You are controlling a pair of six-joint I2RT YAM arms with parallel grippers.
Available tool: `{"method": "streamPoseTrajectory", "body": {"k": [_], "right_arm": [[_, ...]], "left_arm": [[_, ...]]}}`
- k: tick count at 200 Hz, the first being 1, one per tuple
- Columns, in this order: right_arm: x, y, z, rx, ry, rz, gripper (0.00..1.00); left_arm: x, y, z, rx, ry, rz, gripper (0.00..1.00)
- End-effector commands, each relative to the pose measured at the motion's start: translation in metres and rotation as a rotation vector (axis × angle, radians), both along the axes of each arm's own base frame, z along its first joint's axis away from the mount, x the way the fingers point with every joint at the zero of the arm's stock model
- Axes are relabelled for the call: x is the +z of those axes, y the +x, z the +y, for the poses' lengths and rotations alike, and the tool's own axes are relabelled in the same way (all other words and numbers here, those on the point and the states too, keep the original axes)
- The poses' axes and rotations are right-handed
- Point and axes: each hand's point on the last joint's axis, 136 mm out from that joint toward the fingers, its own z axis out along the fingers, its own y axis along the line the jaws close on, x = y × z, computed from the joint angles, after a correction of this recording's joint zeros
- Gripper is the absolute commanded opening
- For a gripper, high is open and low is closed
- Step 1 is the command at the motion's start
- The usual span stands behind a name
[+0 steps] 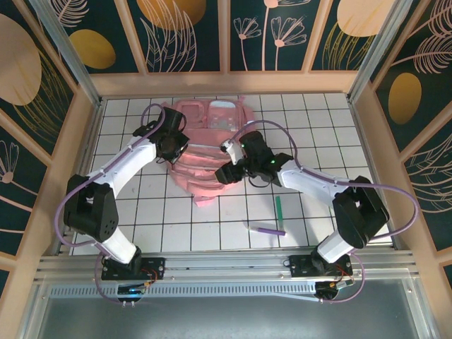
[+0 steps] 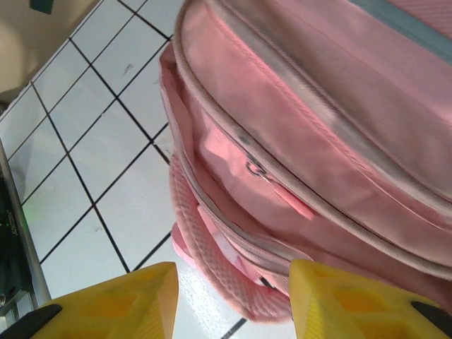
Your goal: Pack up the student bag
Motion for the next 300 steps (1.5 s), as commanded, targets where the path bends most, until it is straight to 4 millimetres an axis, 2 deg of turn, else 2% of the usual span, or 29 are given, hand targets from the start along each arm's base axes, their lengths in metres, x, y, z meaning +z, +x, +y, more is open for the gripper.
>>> {"method": "streamPoseTrajectory", "body": {"k": [1,109,140,141,143,146,165,186,209,264,300], "right_arm": [[-0.006,-0.001,0.014,0.025,-0.015,-0.042,0.46],[-0.061,0.018,0.001,-0.114,-0.113,0.025,0.50],[-0.064,0.025,-0.002,-0.155,-0.083,0.067,0.55],[-0.063,0.026,-0.002,-0.156,-0.077,0.069,0.56],[-0.062,0.026,-0.001,-0.156,-0.069,0.073,0.69],[-0.061,0.026,-0.001,-0.155,-0.058,0.082,0.76],[-0.055,0.028,-0.001,-0.143,-0.004,0.112,0.78],[-0.049,0.035,-0.006,-0.159,0.009,0.093,0.78],[-0.046,0.036,-0.007,-0.132,0.039,0.048,0.72],[-0.043,0.040,0.008,-0.059,0.113,-0.037,0.63],[-0.038,0.042,0.014,-0.050,0.158,-0.071,0.55]], "left_arm": [[0.016,-0.004,-0.015,-0.013,-0.102,0.013,0.00],[0.021,-0.005,-0.023,-0.036,-0.135,0.033,0.00],[0.020,-0.006,-0.025,-0.046,-0.144,0.040,0.00],[0.020,-0.006,-0.025,-0.046,-0.144,0.041,0.00],[0.020,-0.006,-0.025,-0.046,-0.144,0.042,0.00],[0.020,-0.006,-0.025,-0.047,-0.143,0.041,0.00],[0.020,-0.007,-0.025,-0.052,-0.137,0.045,0.00],[0.021,-0.007,-0.026,-0.045,-0.149,0.049,0.00],[0.021,-0.008,-0.032,-0.055,-0.181,0.057,0.00],[0.019,-0.014,-0.041,-0.045,-0.267,0.066,0.00],[0.014,-0.021,-0.038,-0.032,-0.266,0.077,0.00]]}}
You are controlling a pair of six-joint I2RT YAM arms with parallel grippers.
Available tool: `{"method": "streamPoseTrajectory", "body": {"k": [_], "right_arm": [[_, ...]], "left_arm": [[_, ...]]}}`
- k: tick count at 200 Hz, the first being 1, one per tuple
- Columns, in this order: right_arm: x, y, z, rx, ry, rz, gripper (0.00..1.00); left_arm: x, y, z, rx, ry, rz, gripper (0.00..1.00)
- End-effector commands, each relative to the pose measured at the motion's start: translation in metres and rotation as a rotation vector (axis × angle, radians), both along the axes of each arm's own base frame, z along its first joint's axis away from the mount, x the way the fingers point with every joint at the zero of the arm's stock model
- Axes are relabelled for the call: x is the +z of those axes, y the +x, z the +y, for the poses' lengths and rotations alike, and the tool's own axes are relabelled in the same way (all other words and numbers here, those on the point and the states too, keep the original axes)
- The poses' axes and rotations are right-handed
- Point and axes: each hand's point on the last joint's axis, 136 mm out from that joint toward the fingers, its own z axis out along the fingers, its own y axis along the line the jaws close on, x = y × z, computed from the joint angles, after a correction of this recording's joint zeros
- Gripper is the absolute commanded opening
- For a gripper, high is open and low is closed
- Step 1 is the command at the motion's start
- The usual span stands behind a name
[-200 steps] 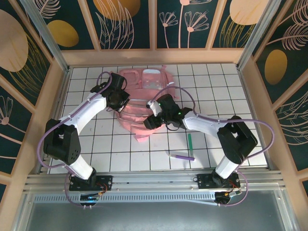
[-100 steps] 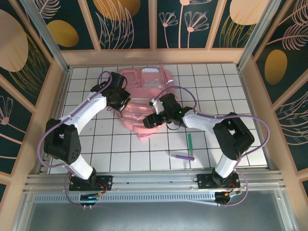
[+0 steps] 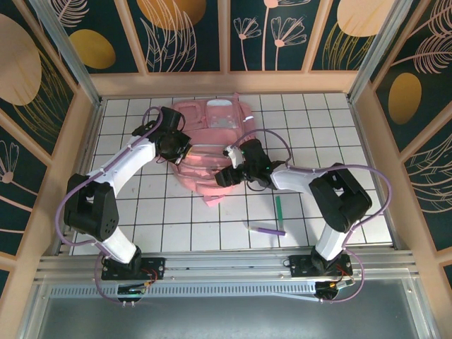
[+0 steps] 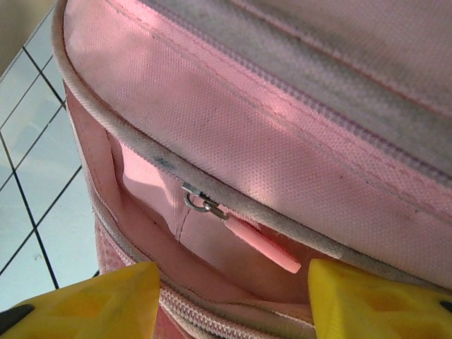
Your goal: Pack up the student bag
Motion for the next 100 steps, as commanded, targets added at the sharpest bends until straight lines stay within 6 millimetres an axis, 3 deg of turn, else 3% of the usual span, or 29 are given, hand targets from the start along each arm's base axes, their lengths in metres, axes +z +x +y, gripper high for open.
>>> {"method": "streamPoseTrajectory", "body": {"k": [1,39,65,100], "right_arm": [[0.024,0.012,0.016,0.032,0.107,-0.123,0.55],[0.010,0.013,0.016,0.028,0.033,-0.208,0.47],[0.005,0.014,0.013,0.012,-0.003,-0.314,0.32],[0.020,0.003,0.016,0.074,0.080,-0.416,0.25]], "left_arm": [[0.015,-0.013,-0.019,-0.044,-0.105,0.001,0.00],[0.013,-0.019,-0.019,-0.030,-0.132,0.004,0.00],[0.014,-0.022,-0.019,-0.028,-0.136,0.007,0.00],[0.012,-0.028,-0.017,-0.024,-0.135,0.016,0.00]]}}
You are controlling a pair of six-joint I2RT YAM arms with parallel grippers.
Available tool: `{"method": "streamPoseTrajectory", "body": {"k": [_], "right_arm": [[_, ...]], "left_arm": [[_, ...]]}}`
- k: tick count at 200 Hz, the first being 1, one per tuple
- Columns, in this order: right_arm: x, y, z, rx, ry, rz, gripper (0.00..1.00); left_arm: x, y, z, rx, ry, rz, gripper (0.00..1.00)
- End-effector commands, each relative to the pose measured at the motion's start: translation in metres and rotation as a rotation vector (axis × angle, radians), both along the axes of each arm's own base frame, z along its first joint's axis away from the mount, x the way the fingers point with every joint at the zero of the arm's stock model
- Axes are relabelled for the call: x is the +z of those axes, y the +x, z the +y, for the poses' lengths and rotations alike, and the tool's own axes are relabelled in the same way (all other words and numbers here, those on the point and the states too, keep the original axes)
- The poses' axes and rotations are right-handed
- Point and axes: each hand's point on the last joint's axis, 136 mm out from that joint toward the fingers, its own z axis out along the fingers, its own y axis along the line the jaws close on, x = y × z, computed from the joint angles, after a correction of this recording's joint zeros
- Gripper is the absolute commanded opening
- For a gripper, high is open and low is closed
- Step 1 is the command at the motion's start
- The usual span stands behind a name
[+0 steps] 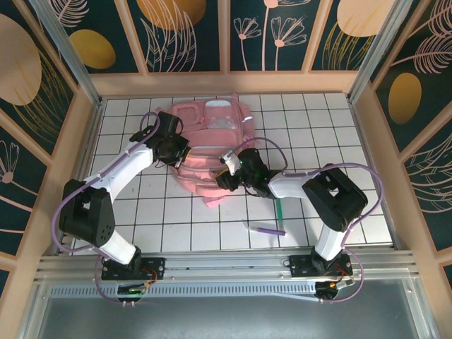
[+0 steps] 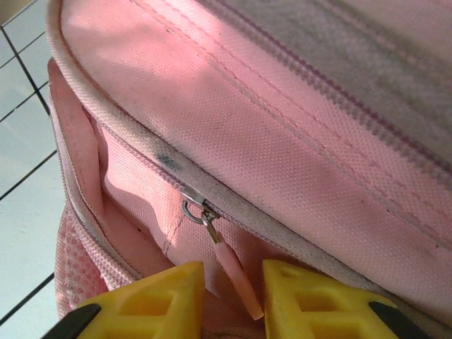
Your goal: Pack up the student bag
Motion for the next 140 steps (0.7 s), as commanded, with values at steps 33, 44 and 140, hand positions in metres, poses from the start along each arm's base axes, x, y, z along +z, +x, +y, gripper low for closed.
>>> {"method": "streamPoseTrajectory", "body": {"k": [33,44,140], "right_arm": [[0.047,-0.010,0.009,0.140,0.147,-0.310,0.21],[0.048,-0.013,0.008,0.164,0.167,-0.348,0.19],[0.030,0.011,0.000,0.055,0.096,-0.389,0.17]], "left_arm": [[0.009,-0.022,-0.016,-0.047,-0.094,0.034,0.00],[0.009,-0.022,-0.015,-0.045,-0.089,0.035,0.00],[-0.001,-0.031,-0.011,-0.028,-0.085,0.059,0.00]]}}
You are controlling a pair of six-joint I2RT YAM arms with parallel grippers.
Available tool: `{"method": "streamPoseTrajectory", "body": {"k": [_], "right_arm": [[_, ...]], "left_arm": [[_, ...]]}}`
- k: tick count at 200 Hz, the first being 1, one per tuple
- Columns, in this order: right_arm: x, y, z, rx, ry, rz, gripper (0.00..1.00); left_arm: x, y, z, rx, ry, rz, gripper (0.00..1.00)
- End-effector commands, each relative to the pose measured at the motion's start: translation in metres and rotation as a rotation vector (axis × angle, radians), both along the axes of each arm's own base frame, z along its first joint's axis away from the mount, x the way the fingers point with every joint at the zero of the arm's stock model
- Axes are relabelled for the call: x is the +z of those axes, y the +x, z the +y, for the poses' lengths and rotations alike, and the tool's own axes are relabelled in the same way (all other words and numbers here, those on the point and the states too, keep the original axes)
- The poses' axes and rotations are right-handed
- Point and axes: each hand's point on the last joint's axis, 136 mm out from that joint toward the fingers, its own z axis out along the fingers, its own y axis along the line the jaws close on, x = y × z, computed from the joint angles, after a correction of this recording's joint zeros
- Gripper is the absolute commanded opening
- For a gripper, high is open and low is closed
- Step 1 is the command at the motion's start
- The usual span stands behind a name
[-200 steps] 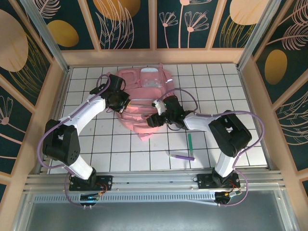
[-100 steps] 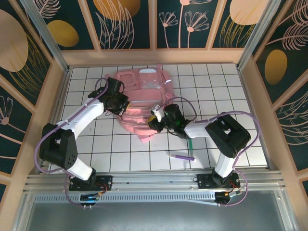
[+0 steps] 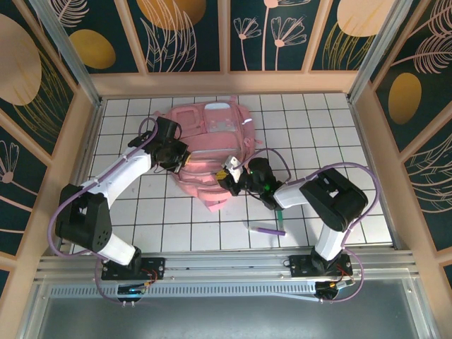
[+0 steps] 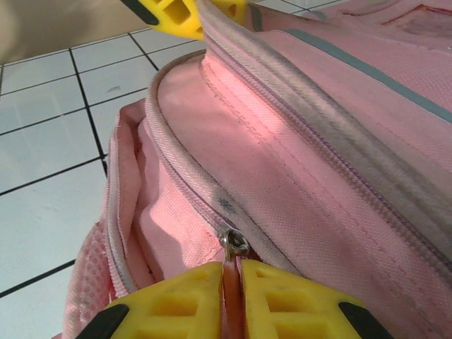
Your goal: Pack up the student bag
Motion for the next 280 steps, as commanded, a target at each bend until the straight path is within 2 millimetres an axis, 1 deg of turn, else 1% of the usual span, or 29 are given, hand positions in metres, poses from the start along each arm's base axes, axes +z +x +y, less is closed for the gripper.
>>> {"method": "streamPoseTrajectory", "body": {"k": [1,8,18,29,42,60,75,93,105,115,129,136,142,157,158,163,169,181,192,202,216,240,249,264,280], "right_arm": [[0.005,0.020,0.000,-0.074,-0.002,-0.054,0.16],[0.003,0.019,0.001,-0.068,-0.008,-0.046,0.12],[0.001,0.016,0.000,-0.063,-0.012,-0.029,0.00],[0.003,0.013,-0.002,-0.065,-0.011,-0.013,0.00],[0.006,0.010,-0.007,-0.091,-0.023,0.012,0.00],[0.010,0.008,-0.024,-0.160,-0.054,0.040,0.00],[0.013,0.004,-0.039,-0.210,-0.075,0.040,0.00],[0.006,0.001,-0.057,-0.262,-0.128,0.041,0.00],[0.007,-0.006,-0.063,-0.258,-0.141,0.038,0.00],[0.009,-0.019,-0.058,-0.201,-0.157,0.008,0.00],[0.013,-0.044,-0.043,-0.085,-0.180,-0.042,0.00],[0.014,-0.049,-0.039,-0.068,-0.185,-0.042,0.00],[0.015,-0.051,-0.036,-0.064,-0.178,-0.024,0.00],[0.021,-0.049,-0.032,-0.077,-0.144,0.008,0.00],[0.021,-0.049,-0.031,-0.079,-0.140,0.009,0.01],[0.022,-0.048,-0.030,-0.080,-0.130,0.017,0.11],[0.023,-0.047,-0.026,-0.070,-0.124,0.024,0.18],[0.023,-0.043,-0.018,-0.052,-0.127,0.032,0.24],[0.021,-0.037,-0.012,-0.030,-0.117,0.080,0.25],[0.021,-0.032,-0.005,-0.006,-0.103,0.130,0.25],[0.021,-0.032,0.003,0.026,-0.097,0.139,0.29],[0.013,-0.023,0.007,0.026,-0.133,0.130,0.33],[0.011,-0.020,0.006,0.020,-0.141,0.112,0.38],[0.012,-0.018,0.007,0.032,-0.128,0.095,0.43],[0.009,-0.018,0.009,0.049,-0.123,0.081,0.45]], "left_arm": [[0.006,-0.016,-0.011,-0.035,-0.054,0.033,0.00],[0.006,-0.016,-0.011,-0.033,-0.055,0.034,0.00],[0.005,-0.016,-0.010,-0.030,-0.052,0.033,0.00],[0.006,-0.014,-0.006,-0.029,-0.031,0.016,0.00],[0.009,-0.007,0.001,-0.060,0.012,-0.024,0.00],[0.010,-0.001,0.012,-0.094,0.048,-0.055,0.00],[0.001,0.000,0.023,-0.096,0.036,-0.057,0.00],[-0.001,0.006,0.037,-0.122,0.081,-0.085,0.00],[0.000,0.011,0.043,-0.151,0.128,-0.107,0.00],[-0.002,0.016,0.047,-0.176,0.158,-0.115,0.00],[-0.011,0.024,0.051,-0.223,0.184,-0.109,0.00],[-0.017,0.025,0.051,-0.240,0.176,-0.085,0.00],[-0.019,0.027,0.046,-0.258,0.150,-0.071,0.00],[-0.019,0.020,0.029,-0.278,0.055,-0.020,0.00],[-0.018,0.020,0.029,-0.278,0.050,-0.018,0.00],[-0.015,0.017,0.025,-0.268,0.023,-0.008,0.00],[-0.008,0.013,0.024,-0.249,0.002,-0.005,0.00],[0.012,0.009,0.024,-0.199,-0.014,-0.041,0.00],[0.029,0.006,0.027,-0.154,-0.022,-0.075,0.00],[0.039,0.002,0.026,-0.128,-0.044,-0.092,0.00],[0.043,-0.002,0.020,-0.129,-0.091,-0.086,0.00],[0.036,-0.010,0.012,-0.134,-0.138,-0.051,0.00],[0.035,-0.011,0.010,-0.130,-0.149,-0.050,0.00],[0.037,-0.012,0.008,-0.126,-0.158,-0.055,0.00],[0.042,-0.010,0.007,-0.124,-0.165,-0.069,0.00]]}}
